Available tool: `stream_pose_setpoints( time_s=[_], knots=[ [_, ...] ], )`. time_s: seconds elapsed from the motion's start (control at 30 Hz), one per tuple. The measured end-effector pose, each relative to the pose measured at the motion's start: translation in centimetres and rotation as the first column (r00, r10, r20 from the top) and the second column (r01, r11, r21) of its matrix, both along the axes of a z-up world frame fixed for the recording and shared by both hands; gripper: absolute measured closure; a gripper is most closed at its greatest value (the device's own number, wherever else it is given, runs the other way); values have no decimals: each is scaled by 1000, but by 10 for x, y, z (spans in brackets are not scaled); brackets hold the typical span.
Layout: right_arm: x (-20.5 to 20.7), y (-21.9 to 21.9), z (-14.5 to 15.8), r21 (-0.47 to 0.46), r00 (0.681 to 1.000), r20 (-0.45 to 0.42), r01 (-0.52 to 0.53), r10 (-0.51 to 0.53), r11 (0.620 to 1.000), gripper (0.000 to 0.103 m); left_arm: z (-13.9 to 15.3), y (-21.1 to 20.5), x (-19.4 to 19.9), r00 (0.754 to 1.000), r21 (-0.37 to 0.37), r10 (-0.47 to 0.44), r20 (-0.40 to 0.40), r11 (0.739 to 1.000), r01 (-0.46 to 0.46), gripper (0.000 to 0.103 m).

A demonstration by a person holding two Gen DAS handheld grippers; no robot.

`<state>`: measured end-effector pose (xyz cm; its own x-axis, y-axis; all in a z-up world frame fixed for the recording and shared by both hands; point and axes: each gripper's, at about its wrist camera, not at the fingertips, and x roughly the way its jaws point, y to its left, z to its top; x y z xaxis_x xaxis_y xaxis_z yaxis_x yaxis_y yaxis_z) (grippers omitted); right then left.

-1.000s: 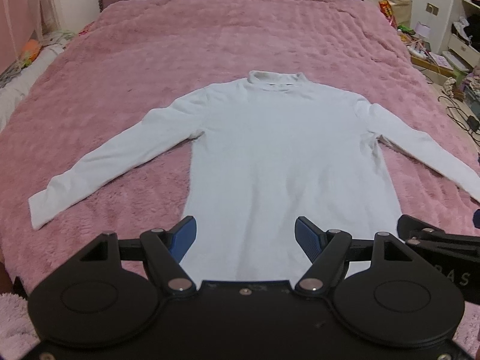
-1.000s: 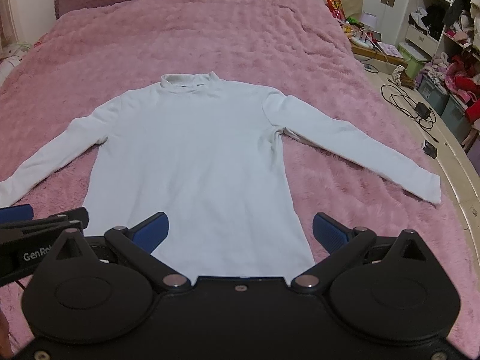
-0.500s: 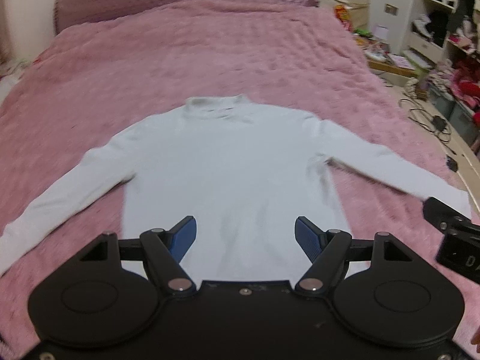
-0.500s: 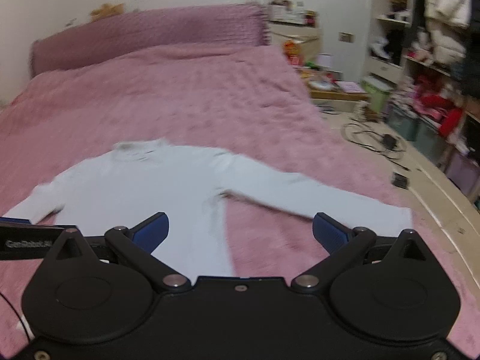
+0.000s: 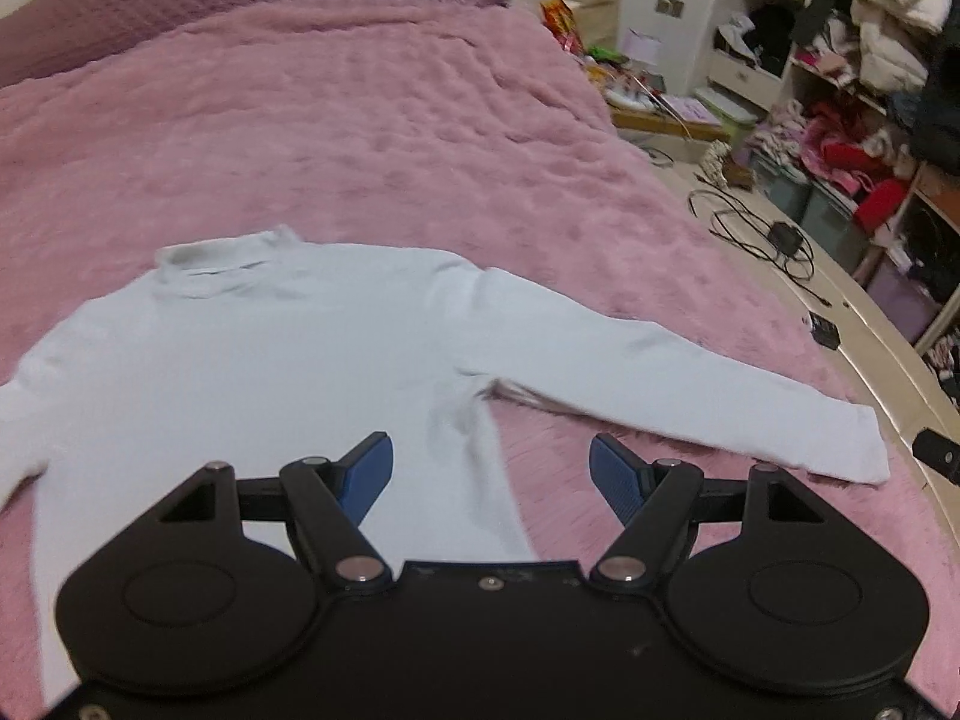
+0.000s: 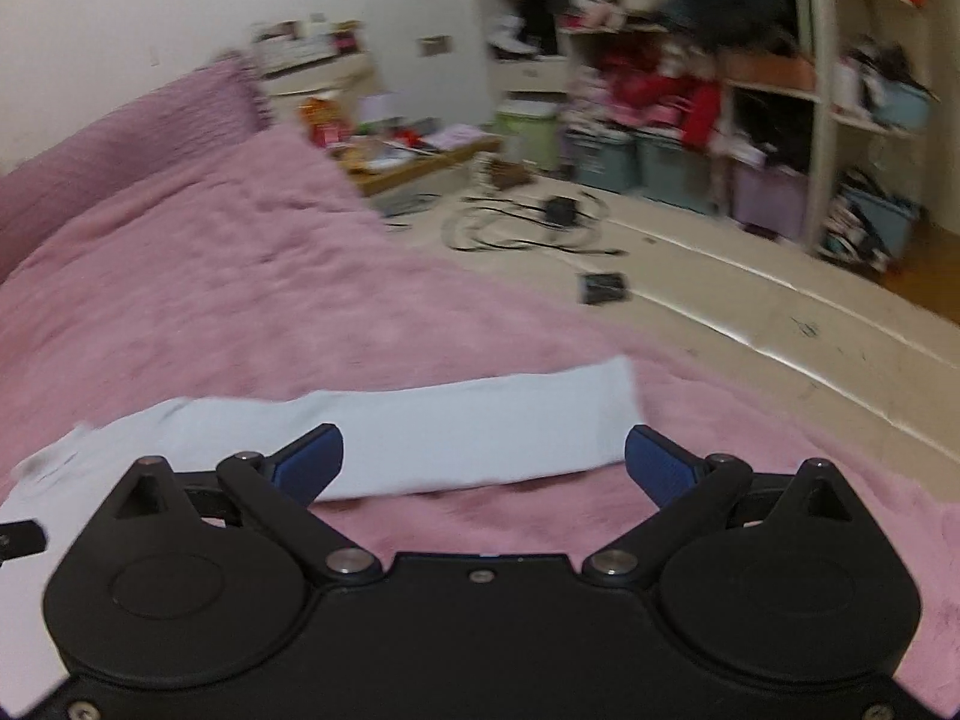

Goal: Fold small clothes
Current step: 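Move the right tool to the sleeve cuff and close on it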

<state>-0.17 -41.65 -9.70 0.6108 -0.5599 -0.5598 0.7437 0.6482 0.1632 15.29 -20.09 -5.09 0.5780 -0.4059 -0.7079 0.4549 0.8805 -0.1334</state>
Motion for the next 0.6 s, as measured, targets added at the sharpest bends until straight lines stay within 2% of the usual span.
stream_pose_setpoints(
  time_s=[0.07, 0.13, 0.2, 0.37, 0.6],
  knots=[
    [2, -18, -12, 21, 1000, 4, 24, -24, 1000, 12, -7, -13, 9, 1000, -3, -16, -5, 1000, 16, 27],
    [4, -34, -24, 52, 999, -1, 36, -36, 998, 37, -15, -28, 21, 999, -2, -31, -12, 1000, 31, 27],
    [8, -52, -39, 97, 999, -11, 51, -51, 994, 45, -23, -40, 33, 999, 0, -43, -13, 999, 43, 27],
    [13, -75, -61, 136, 991, -18, 135, -133, 981, 45, -42, -64, 62, 999, 21, -29, -28, 999, 29, 27],
    [20, -103, -86, 242, 979, -2, 196, -202, 950, 45, -58, -85, 84, 999, 34, -34, -42, 999, 36, 27]
  ],
)
